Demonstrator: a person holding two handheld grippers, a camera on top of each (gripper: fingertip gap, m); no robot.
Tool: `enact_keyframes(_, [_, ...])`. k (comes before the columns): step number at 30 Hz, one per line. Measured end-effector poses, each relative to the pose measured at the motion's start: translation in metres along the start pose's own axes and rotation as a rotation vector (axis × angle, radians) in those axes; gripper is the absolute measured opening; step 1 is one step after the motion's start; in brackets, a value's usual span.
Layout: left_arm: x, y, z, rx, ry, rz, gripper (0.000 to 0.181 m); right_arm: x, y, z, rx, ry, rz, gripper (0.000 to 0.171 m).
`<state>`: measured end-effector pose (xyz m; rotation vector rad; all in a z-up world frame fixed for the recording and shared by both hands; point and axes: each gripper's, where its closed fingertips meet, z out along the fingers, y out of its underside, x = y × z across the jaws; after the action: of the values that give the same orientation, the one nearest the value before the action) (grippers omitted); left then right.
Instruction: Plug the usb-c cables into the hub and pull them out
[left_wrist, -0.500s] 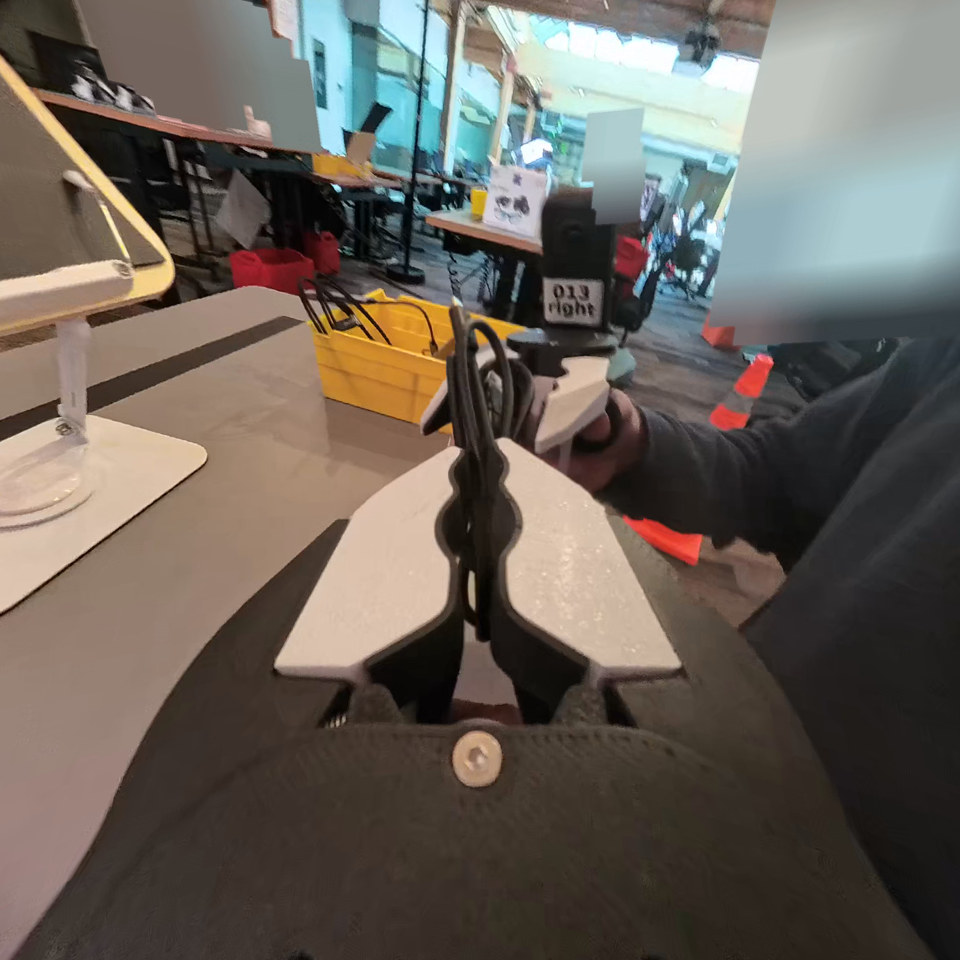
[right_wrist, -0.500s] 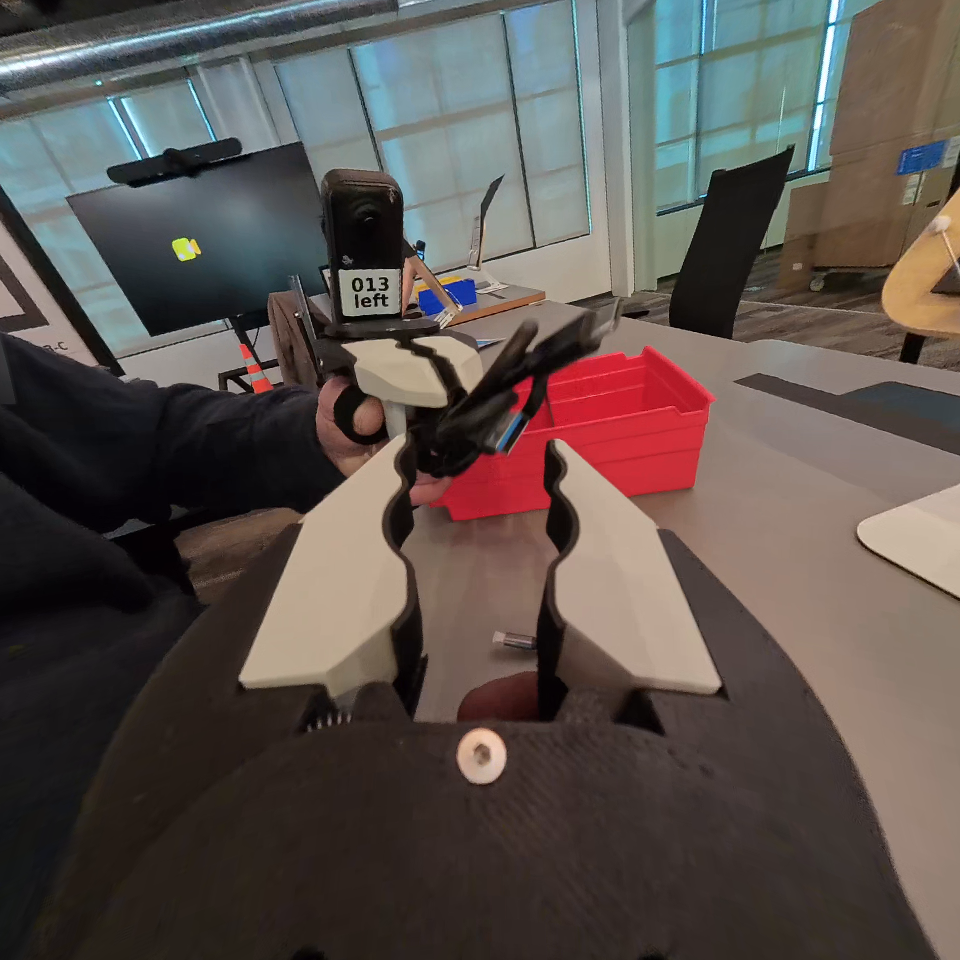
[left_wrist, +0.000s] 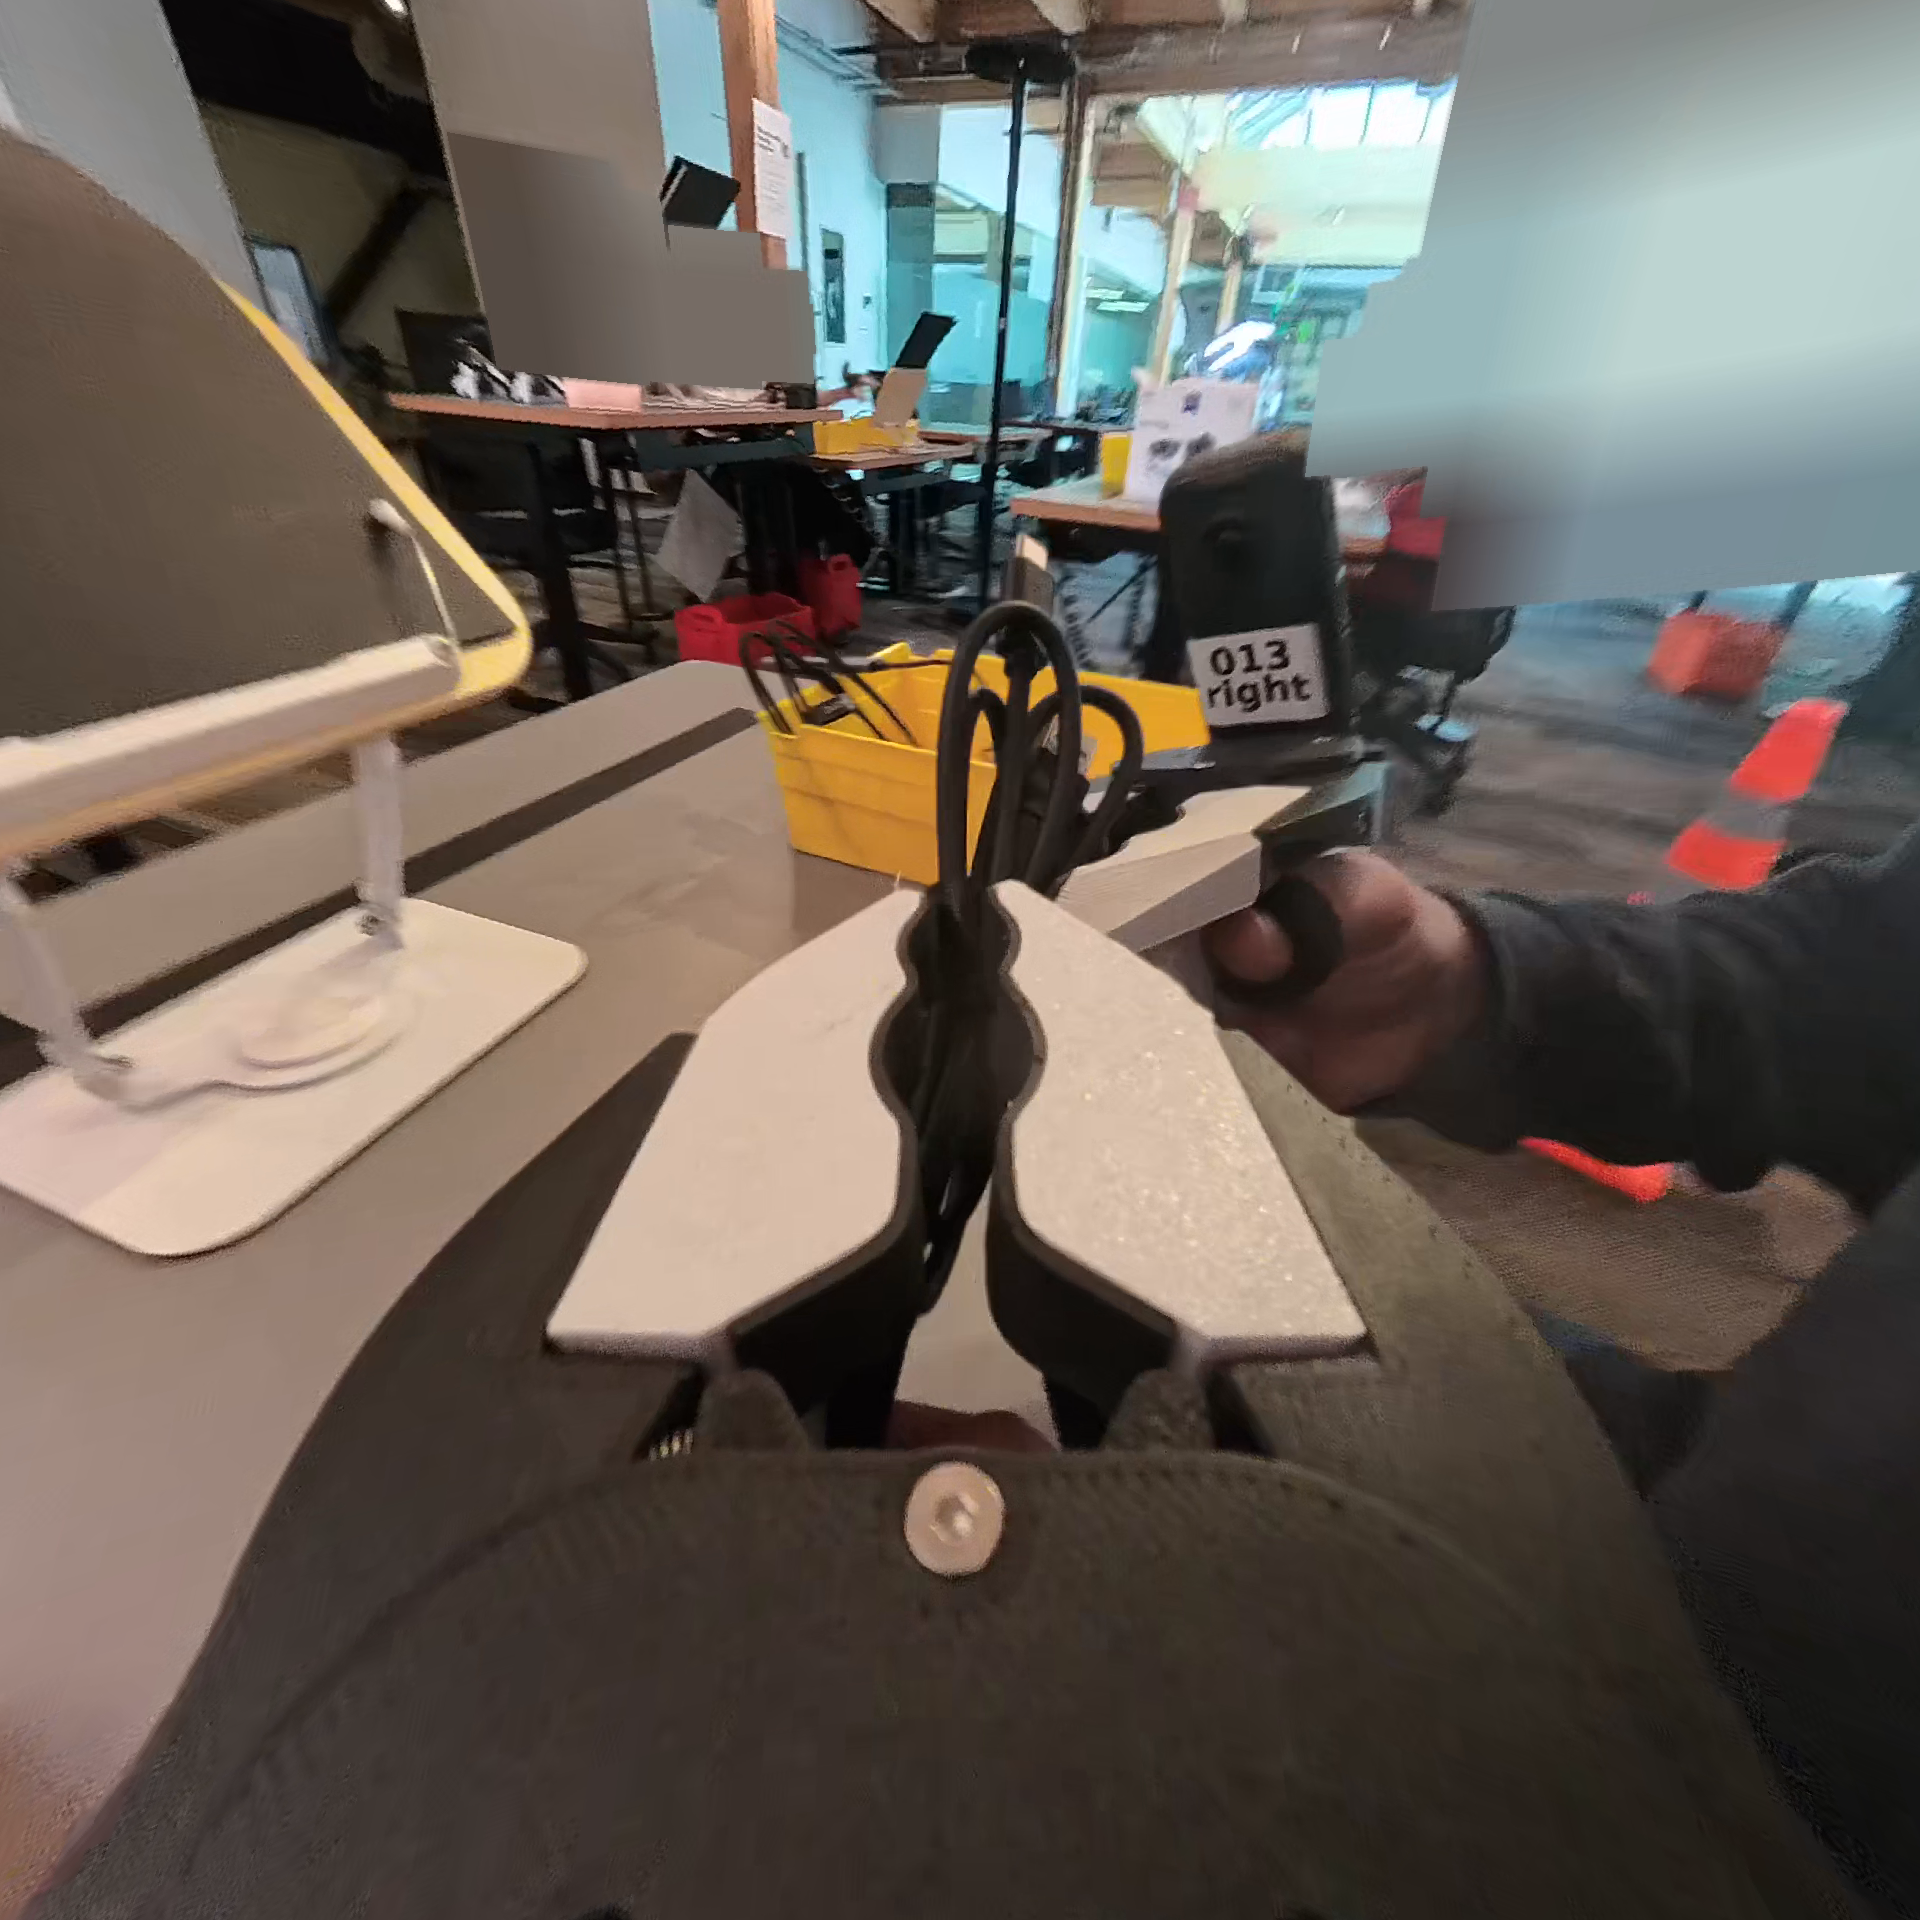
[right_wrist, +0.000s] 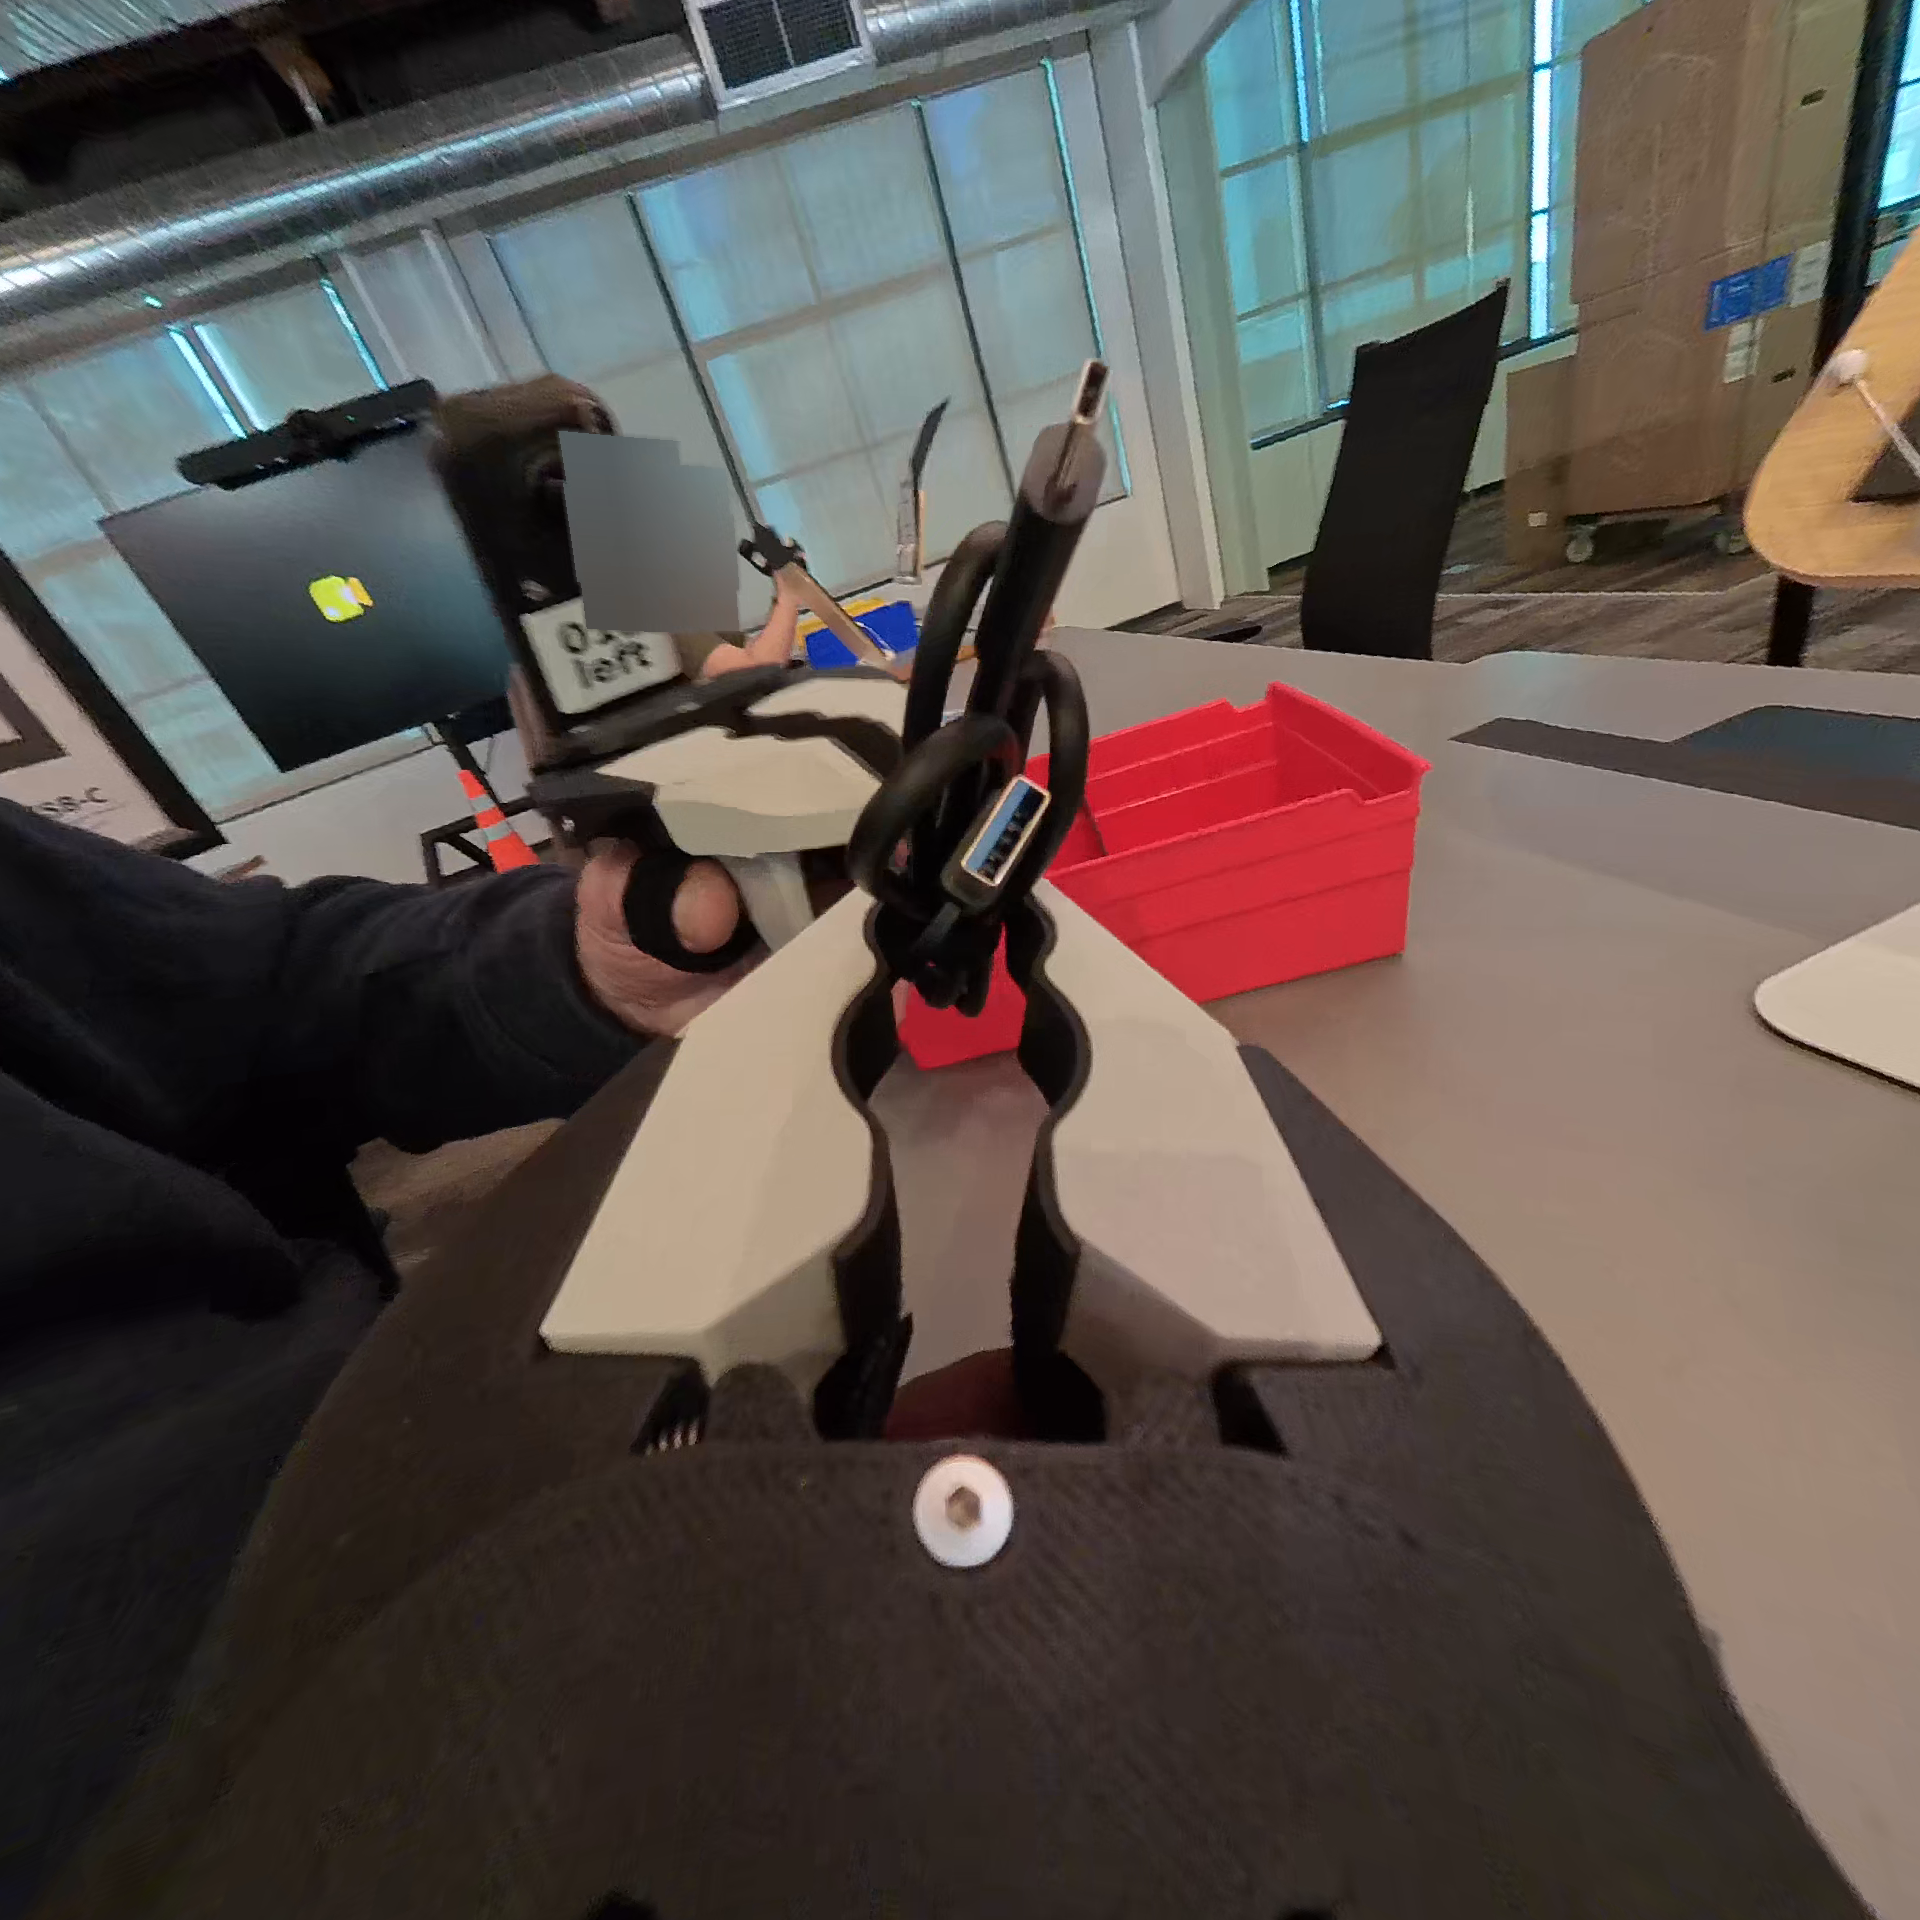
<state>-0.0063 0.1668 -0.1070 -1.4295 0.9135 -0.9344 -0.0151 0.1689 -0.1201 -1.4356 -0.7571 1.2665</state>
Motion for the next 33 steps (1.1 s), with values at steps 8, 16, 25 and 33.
enact_keyframes(8, [-0.001, 0.001, 0.005, -0.134, -0.110, 0.280, 0.008, 0.003, -0.003, -0.003, -0.015, 0.064, -0.082, 0.015])
enact_keyframes(16, [0.007, -0.002, 0.003, -0.110, 0.010, 0.137, 0.000, -0.005, -0.005, -0.008, -0.028, 0.058, -0.198, 0.013])
enact_keyframes(25, [0.013, -0.010, 0.001, -0.078, 0.116, 0.050, 0.000, -0.014, -0.010, -0.011, -0.005, -0.030, -0.250, 0.013])
enact_keyframes(33, [-0.021, -0.002, -0.006, -0.103, 0.167, -0.022, 0.000, -0.041, -0.015, -0.010, 0.043, -0.213, -0.243, 0.014])
